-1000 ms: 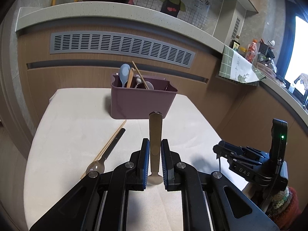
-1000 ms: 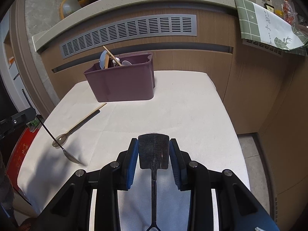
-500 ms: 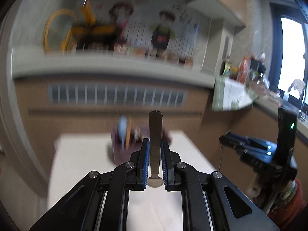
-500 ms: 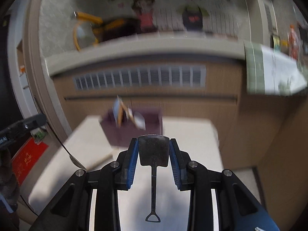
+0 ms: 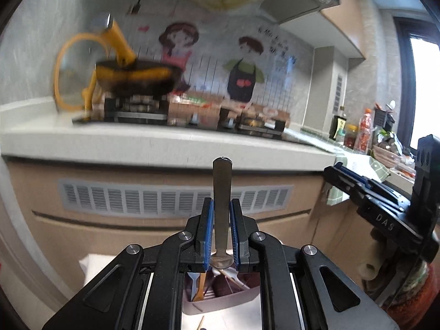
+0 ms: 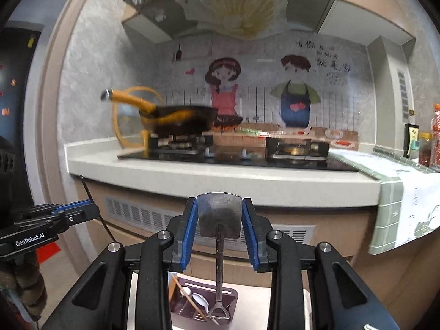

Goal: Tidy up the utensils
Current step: 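Carry the spatula and dark spoon over the maroon caddy and release them inside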

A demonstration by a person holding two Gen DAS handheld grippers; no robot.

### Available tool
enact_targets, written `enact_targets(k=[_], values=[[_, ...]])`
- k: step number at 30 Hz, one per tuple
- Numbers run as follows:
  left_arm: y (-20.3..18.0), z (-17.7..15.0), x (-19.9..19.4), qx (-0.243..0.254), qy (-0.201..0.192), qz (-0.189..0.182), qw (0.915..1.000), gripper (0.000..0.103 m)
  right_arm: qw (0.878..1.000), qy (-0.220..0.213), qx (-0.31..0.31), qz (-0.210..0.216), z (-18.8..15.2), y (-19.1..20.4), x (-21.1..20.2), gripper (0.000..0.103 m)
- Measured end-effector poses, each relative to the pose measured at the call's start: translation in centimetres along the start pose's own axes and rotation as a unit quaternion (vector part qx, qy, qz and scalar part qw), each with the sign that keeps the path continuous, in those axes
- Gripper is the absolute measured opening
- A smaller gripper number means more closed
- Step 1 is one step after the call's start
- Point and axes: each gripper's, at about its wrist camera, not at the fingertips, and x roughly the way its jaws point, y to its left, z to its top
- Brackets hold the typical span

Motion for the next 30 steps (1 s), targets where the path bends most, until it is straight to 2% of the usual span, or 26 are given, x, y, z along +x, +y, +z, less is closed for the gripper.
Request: enact_targets(k=[11, 13, 15, 17, 19, 21, 24, 25, 30], values=[[2.8, -3.8, 6.7, -0.032, 0.064, -0.01, 0.9974, 0.012, 0.997, 0.064, 0.036, 0.024, -5.1, -0.8, 8.5, 0.03], [3.0, -4.9, 7.8, -0.041, 0.083, -0.024, 0.9954, 0.012, 0.996, 0.074, 0.043, 0.028, -6.0, -0.9, 9.6, 0.03], [3.3, -5.9, 9.0, -0.05, 0.109, -0.046, 0.9917, 0.014, 0.994, 0.081, 0.048, 0.058, -7.1, -1.1, 10.3, 0.03], [3.7, -7.1, 10.0, -0.059, 0.13, -0.07, 0.9872, 0.018, 0.989, 0.114, 0.049, 0.077, -8.6, -1.2, 11.5, 0.038], [4.2, -8.0, 10.0, -0.068, 0.136, -0.073, 0.9858, 0.023, 0.985, 0.15, 0.053, 0.073, -9.7, -1.3, 12.4, 0.039], [4.9, -8.7, 8.9, -0.074, 0.129, -0.061, 0.987, 0.024, 0.983, 0.164, 0.058, 0.063, -10.4, -1.6, 12.2, 0.039], [6.3, -9.9, 6.4, -0.073, 0.117, -0.012, 0.9904, 0.024, 0.983, 0.166, 0.064, 0.042, -11.2, -1.5, 10.0, 0.039], [6.9, -10.6, 5.3, -0.074, 0.115, 0.014, 0.9905, 0.024, 0.983, 0.168, 0.064, 0.041, -11.6, -1.1, 9.1, 0.04], [8.3, -15.4, 1.6, -0.068, 0.144, 0.081, 0.9839, 0.024, 0.973, 0.221, 0.039, 0.061, -15.9, 2.9, 5.8, 0.04]])
